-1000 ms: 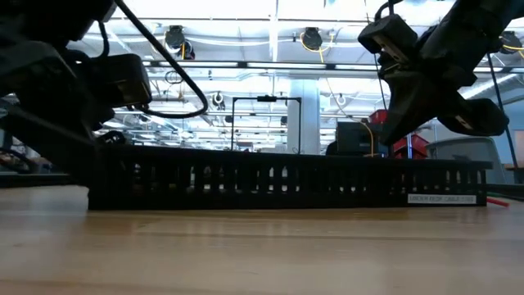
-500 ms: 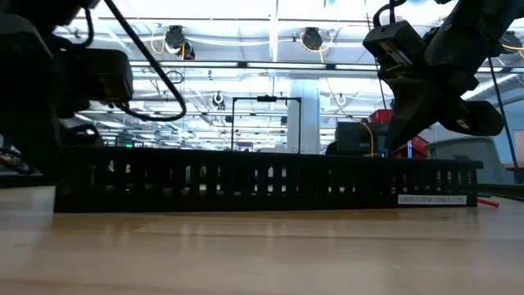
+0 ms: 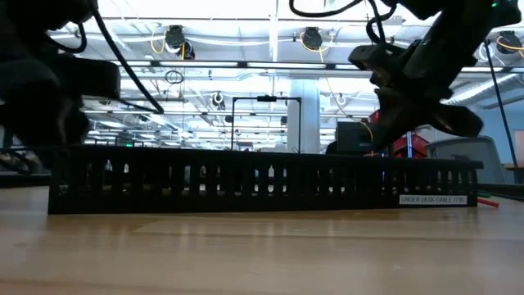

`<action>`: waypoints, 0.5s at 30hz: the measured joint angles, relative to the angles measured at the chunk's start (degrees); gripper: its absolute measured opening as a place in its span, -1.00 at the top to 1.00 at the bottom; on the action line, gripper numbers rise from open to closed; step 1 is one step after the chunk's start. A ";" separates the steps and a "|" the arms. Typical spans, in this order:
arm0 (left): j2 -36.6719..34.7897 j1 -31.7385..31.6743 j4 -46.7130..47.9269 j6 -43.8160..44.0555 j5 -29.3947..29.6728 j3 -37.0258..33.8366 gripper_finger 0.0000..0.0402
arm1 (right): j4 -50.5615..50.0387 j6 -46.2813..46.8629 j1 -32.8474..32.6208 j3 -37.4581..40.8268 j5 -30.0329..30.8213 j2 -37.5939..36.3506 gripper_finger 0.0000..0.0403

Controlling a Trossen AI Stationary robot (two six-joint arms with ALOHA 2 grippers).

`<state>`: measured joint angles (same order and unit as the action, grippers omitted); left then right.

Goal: Ziptie cables
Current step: Close the black cable duct

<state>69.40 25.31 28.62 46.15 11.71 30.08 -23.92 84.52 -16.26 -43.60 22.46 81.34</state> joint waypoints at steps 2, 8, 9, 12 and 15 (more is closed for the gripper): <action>-3.22 -1.74 3.10 -0.43 2.57 0.74 -0.66 | 0.51 -1.21 1.38 0.01 4.80 0.00 1.00; -11.52 -3.45 3.19 -0.05 10.06 4.29 -0.66 | 9.62 -23.42 6.86 -0.38 6.53 -1.76 1.00; -12.20 -3.34 2.59 0.00 10.95 5.12 -0.66 | 10.41 -28.12 7.50 -1.00 3.66 -2.59 1.00; -13.02 -2.36 2.64 -0.25 12.65 7.32 -0.66 | 11.90 -39.97 7.61 -2.82 -7.97 -5.71 1.00; -12.88 -1.35 2.48 -1.79 15.14 8.37 -0.66 | 12.65 -45.80 4.56 -3.73 -21.14 -7.55 1.00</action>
<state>56.52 23.96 31.10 44.36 26.85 38.46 -11.27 38.72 -11.70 -47.33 1.32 73.79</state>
